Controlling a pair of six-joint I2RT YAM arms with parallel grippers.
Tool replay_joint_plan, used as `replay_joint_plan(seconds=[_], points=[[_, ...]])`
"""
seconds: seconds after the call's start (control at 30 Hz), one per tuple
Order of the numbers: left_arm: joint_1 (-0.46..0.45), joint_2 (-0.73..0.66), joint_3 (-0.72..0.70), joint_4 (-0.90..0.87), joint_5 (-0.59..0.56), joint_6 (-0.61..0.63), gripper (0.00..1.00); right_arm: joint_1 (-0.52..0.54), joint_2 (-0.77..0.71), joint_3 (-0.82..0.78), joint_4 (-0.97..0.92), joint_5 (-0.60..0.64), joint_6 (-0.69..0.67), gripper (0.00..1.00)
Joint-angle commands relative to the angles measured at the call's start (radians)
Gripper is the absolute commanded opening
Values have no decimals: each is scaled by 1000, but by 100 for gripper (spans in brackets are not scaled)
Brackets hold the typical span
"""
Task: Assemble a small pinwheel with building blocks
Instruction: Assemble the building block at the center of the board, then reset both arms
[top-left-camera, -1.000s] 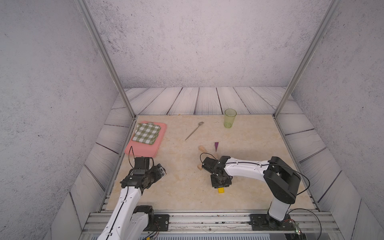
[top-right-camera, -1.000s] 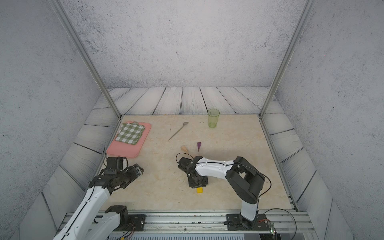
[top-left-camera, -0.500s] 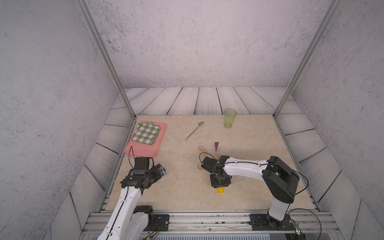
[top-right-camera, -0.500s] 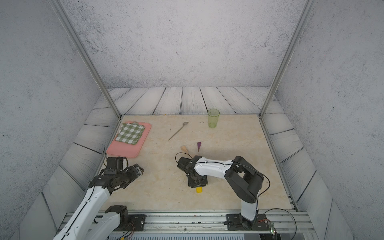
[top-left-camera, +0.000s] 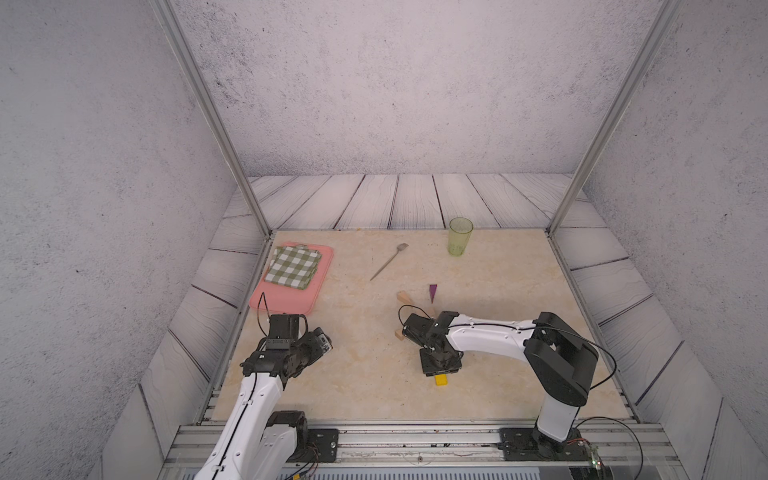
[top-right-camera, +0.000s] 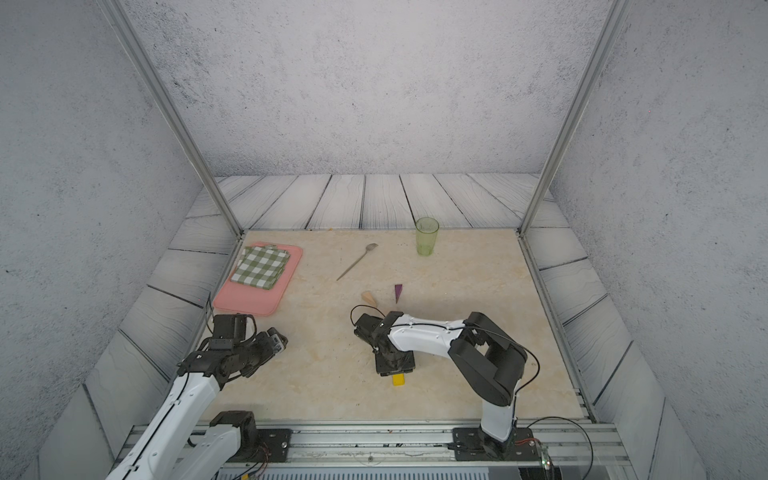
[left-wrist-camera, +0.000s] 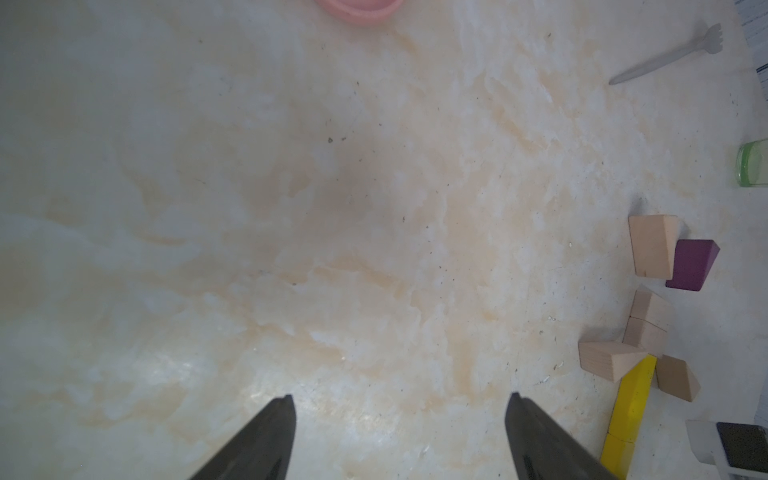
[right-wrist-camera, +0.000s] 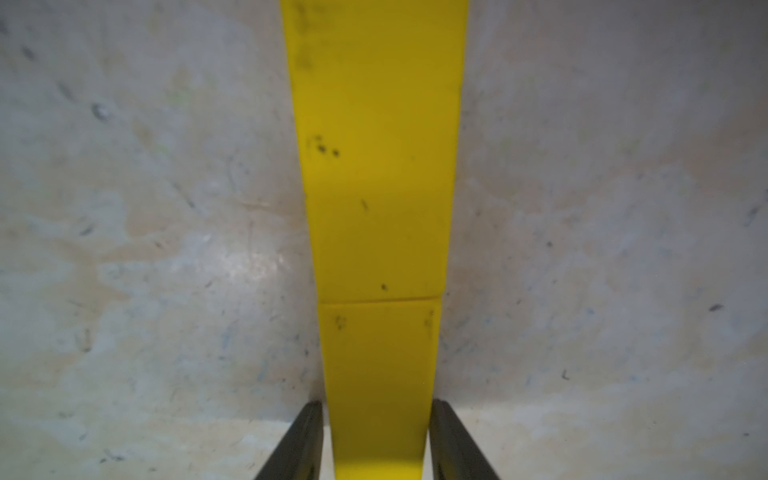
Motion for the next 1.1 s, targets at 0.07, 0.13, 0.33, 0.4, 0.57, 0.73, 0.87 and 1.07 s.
replay_joint_plan(seconds=[0.07, 0.13, 0.33, 0.4, 0.57, 0.73, 0.87, 1.07], points=[[0, -1, -7, 7, 6, 12, 86, 1, -86, 25, -31, 40, -12, 50], [-1, 4, 2, 6, 8, 21, 86, 2, -159, 60, -83, 80, -28, 52], [-2, 17, 81, 22, -15, 77, 86, -53, -397, 212, -213, 218, -162, 62], [0, 22, 128, 48, -34, 116, 86, -134, -474, 237, -215, 228, -226, 65], [0, 27, 199, 242, -151, 287, 91, -413, -646, 155, -59, 274, -444, 80], [1, 117, 138, 495, -267, 516, 96, -615, -694, -79, 265, 365, -653, 92], [5, 212, 22, 731, -273, 581, 99, -759, -656, -288, 543, 318, -736, 100], [10, 366, -138, 1093, -304, 573, 100, -829, -587, -652, 1180, 297, -802, 99]])
